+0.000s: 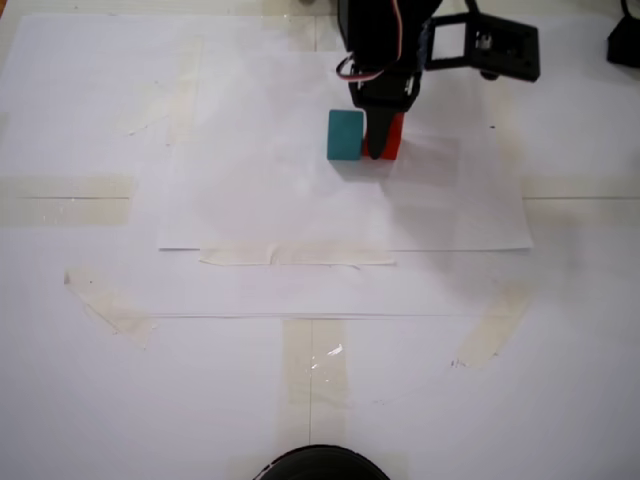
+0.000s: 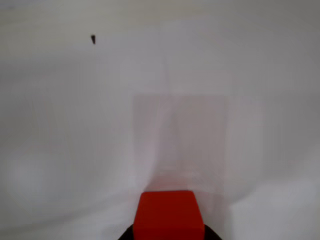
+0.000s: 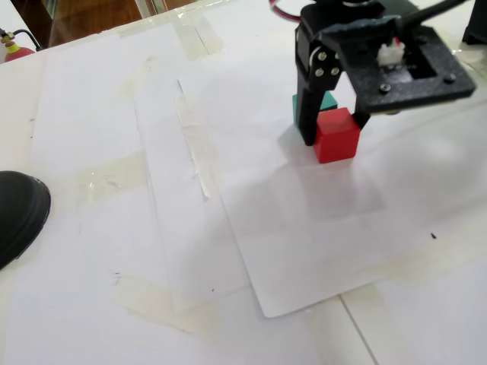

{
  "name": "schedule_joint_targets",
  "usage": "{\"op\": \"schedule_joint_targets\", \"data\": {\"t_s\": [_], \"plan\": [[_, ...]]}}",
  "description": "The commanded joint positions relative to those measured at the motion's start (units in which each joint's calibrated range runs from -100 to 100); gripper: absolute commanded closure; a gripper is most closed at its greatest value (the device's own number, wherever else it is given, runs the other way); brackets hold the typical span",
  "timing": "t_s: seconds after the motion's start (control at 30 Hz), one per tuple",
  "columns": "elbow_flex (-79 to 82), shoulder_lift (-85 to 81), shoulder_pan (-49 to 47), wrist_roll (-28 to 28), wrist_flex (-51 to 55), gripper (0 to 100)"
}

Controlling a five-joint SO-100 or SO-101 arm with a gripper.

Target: Put the red cube on the top of the blue cube.

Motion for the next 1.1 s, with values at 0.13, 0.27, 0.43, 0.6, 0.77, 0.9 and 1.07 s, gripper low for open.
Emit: {"op": "schedule_joint_targets", "data": {"t_s": [0.13,0.27,0.43,0.6,0.77,0.9,1.07], "plan": [[-2.0,-0.7,-0.3,-0.4,2.0,90],[-2.2,-0.9,-0.5,-0.5,2.3,90],[-6.0,-1.3,-0.5,-0.1,6.9,90],[-14.9,-2.0,-0.8,0.0,14.6,90],[-21.2,-2.2,-1.1,0.0,18.9,90],[-23.5,-2.3,-0.5,0.4,20.7,90],[-23.7,-2.2,2.0,1.8,21.6,91]]}}
